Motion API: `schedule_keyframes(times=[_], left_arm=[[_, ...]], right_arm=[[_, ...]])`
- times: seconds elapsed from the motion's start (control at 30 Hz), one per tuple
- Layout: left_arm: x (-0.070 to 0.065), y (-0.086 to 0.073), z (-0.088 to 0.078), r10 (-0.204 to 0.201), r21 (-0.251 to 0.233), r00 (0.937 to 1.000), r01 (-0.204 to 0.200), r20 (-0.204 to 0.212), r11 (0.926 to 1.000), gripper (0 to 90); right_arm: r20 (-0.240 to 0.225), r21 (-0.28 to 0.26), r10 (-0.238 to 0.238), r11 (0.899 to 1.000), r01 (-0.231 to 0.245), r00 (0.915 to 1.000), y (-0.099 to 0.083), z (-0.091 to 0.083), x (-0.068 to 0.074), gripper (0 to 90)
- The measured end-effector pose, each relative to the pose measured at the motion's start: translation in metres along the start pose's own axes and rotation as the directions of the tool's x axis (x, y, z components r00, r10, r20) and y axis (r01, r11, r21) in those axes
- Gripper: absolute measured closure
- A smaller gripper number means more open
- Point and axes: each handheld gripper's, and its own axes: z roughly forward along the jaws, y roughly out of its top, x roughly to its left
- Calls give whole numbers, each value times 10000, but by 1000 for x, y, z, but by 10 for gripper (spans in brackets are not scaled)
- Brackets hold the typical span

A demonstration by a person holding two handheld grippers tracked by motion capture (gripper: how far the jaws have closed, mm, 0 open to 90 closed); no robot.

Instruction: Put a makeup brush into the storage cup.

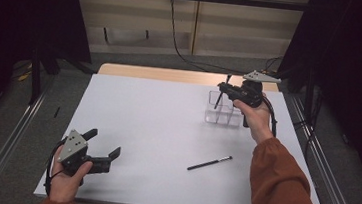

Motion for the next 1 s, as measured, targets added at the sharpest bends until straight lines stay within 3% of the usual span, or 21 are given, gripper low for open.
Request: schedule_keyframes(times=[0.83, 1.0], left_arm=[[3, -1, 1, -141, 75, 9998, 142, -108, 9999, 22], [3, -2, 1, -163, 147, 9998, 165, -96, 9998, 22]], right_arm=[[-197, 472, 170, 9988, -161, 9997, -11, 10, -1, 833], [-191, 473, 271, 9985, -261, 9995, -13, 10, -1, 731]])
